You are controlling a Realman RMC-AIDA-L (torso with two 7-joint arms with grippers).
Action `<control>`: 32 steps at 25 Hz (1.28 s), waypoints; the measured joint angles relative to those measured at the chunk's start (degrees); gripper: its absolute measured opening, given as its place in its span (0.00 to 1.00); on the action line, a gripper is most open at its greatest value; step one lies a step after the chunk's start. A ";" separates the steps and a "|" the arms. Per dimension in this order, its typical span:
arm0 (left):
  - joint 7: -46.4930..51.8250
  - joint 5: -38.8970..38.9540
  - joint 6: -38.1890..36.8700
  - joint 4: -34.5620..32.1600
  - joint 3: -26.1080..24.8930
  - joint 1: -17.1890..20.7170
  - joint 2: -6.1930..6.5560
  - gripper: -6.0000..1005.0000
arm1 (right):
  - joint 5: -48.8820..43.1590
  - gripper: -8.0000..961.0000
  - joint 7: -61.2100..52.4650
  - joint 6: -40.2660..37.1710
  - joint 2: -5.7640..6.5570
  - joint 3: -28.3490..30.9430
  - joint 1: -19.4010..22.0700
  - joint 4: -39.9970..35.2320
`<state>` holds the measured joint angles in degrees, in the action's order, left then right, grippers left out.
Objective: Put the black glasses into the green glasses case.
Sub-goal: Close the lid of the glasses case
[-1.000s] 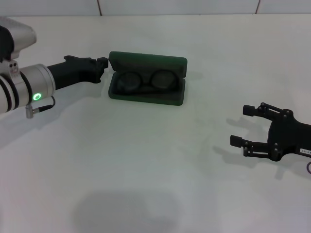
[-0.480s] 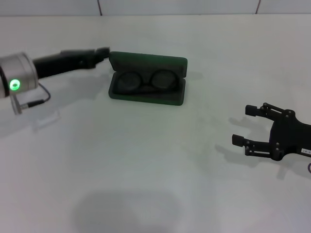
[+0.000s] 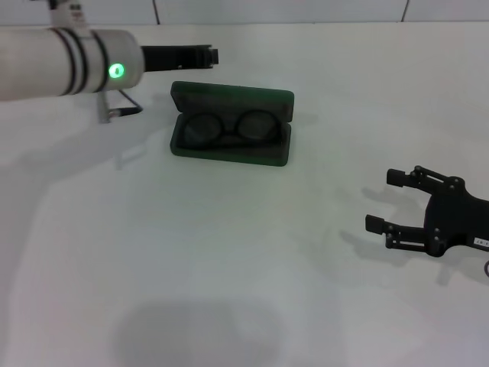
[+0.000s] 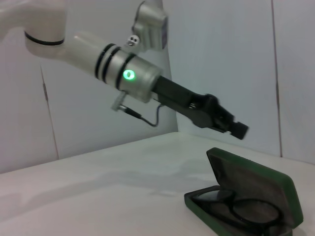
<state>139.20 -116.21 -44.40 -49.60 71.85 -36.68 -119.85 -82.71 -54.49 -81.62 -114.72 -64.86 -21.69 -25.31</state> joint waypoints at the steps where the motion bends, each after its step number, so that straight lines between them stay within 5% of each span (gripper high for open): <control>1: 1.35 -0.40 2.56 0.37 1.72 -0.23 0.00 0.01 | -0.02 0.91 0.00 0.00 0.00 0.00 0.04 0.00; 11: 7.23 -5.21 10.08 8.93 8.14 -5.89 -0.03 0.01 | -0.08 0.91 0.00 0.94 0.03 0.00 -0.03 -0.01; 32: 6.84 -4.70 9.74 2.63 11.76 0.16 -0.11 0.01 | -0.08 0.91 0.00 2.26 -0.33 0.01 -0.44 -0.01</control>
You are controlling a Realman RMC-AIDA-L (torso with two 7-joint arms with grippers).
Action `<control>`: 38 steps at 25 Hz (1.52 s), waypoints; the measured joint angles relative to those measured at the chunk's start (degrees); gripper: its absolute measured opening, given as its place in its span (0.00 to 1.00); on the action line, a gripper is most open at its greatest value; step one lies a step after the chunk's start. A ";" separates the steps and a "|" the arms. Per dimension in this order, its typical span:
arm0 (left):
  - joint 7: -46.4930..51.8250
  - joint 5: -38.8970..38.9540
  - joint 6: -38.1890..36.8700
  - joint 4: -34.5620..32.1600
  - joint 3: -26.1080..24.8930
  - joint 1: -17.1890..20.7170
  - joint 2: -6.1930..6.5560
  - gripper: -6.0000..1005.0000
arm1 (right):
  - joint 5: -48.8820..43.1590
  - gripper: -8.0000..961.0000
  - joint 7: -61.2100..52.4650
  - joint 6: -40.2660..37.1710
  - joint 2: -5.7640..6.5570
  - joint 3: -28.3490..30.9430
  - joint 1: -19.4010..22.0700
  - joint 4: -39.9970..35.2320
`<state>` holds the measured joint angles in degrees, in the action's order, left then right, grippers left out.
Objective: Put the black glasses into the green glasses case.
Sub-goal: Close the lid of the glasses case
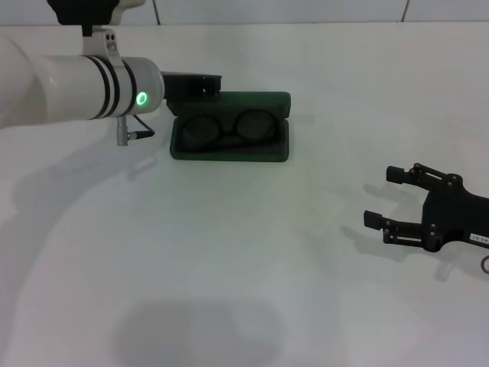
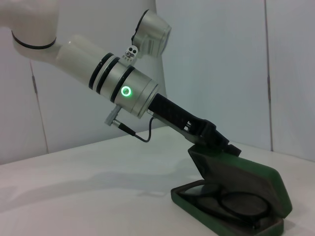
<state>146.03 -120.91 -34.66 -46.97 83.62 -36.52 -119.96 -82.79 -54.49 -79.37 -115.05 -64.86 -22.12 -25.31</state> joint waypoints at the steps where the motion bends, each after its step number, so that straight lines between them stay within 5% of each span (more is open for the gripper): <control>1: 0.00 0.05 -0.03 -0.03 0.22 0.07 0.00 0.01 | 0.00 0.91 0.00 0.03 0.00 0.00 -0.01 0.00; 20: -2.13 1.10 -1.23 -5.87 2.82 5.67 -0.04 0.02 | 0.00 0.91 0.00 1.52 -0.17 0.00 -0.05 0.00; 38: -15.86 13.76 -0.18 -5.92 4.10 9.96 -0.25 0.02 | 0.00 0.91 0.00 2.41 -0.27 -0.09 -0.12 0.00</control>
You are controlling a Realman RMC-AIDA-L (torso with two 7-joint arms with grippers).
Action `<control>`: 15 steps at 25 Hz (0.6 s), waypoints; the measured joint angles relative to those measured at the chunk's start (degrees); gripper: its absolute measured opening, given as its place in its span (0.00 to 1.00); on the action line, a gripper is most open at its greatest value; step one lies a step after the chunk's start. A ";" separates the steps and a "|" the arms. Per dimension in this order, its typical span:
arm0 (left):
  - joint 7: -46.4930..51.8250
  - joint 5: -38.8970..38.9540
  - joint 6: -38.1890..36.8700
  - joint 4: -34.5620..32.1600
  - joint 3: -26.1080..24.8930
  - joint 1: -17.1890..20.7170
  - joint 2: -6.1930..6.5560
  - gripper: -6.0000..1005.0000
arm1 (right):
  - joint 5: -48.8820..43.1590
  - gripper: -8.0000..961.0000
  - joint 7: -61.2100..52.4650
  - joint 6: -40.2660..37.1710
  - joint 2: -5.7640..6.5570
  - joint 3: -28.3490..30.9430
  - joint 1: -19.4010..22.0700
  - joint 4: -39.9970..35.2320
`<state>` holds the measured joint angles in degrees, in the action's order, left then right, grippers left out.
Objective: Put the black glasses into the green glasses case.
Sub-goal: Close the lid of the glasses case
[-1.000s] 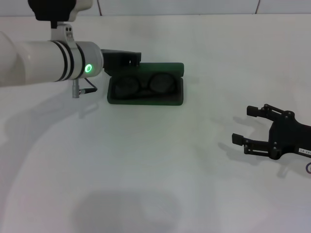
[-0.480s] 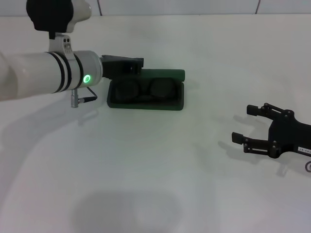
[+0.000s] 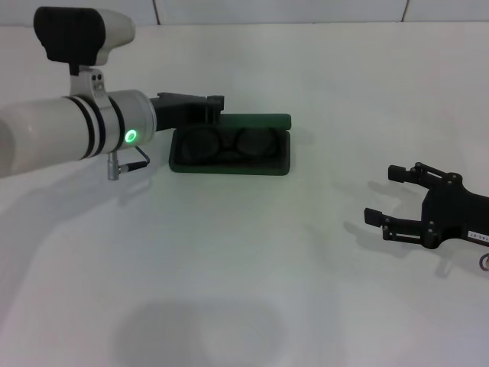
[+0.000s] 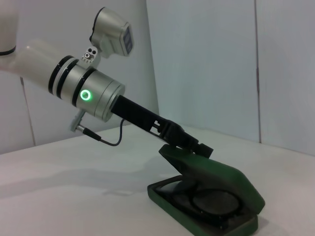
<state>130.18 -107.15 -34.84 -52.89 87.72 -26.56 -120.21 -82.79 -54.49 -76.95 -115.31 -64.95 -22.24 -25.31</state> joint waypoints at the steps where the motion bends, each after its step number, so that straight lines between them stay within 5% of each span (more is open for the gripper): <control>1: -0.33 0.15 0.05 -0.01 0.18 0.14 0.00 0.02 | 0.00 0.91 0.00 0.02 0.00 0.00 0.00 0.00; 15: -8.88 6.50 0.24 0.58 1.18 2.20 -0.16 0.02 | 0.02 0.91 0.00 0.35 -0.01 -0.23 0.01 0.00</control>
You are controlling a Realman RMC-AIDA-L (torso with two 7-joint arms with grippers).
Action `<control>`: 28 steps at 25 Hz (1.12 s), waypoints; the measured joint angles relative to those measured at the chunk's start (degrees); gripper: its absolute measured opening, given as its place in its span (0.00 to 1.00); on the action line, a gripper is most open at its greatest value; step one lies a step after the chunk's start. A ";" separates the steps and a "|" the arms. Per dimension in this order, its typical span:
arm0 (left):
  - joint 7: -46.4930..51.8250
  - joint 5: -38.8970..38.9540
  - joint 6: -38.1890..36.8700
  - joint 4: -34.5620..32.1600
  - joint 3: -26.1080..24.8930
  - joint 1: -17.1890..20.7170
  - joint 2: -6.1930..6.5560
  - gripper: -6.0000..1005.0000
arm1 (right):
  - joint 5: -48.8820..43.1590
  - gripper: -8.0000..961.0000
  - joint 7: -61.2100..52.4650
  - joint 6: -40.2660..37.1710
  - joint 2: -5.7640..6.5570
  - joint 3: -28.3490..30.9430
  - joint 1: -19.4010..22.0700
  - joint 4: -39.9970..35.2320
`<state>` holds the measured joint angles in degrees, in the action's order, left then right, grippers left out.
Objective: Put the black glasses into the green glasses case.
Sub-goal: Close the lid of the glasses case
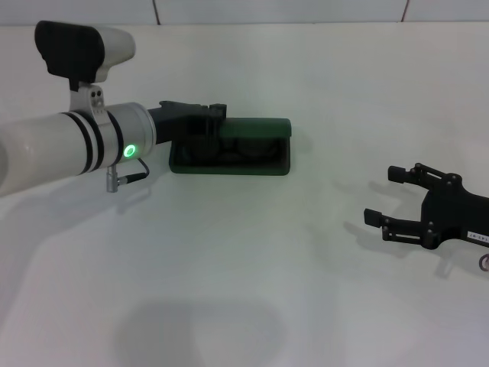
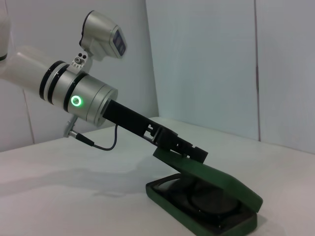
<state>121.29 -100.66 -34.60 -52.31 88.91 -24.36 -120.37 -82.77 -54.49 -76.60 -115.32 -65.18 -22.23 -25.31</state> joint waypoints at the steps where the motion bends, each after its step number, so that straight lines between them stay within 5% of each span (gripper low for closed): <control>1: -0.31 0.02 0.01 0.12 0.00 0.10 -0.01 0.02 | 0.03 0.91 0.00 0.00 -0.02 -0.02 0.00 0.00; 19: -6.66 6.62 2.84 2.40 1.72 0.97 0.04 0.02 | 0.05 0.91 -0.04 0.17 -0.08 0.10 0.00 0.00; 28: -16.24 19.49 3.04 5.87 1.43 1.08 0.15 0.02 | -0.01 0.91 -0.01 0.35 -0.08 0.09 0.00 0.09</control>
<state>105.05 -81.16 -31.56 -46.44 90.34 -23.28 -120.22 -82.77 -54.50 -76.26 -115.40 -65.10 -22.23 -25.23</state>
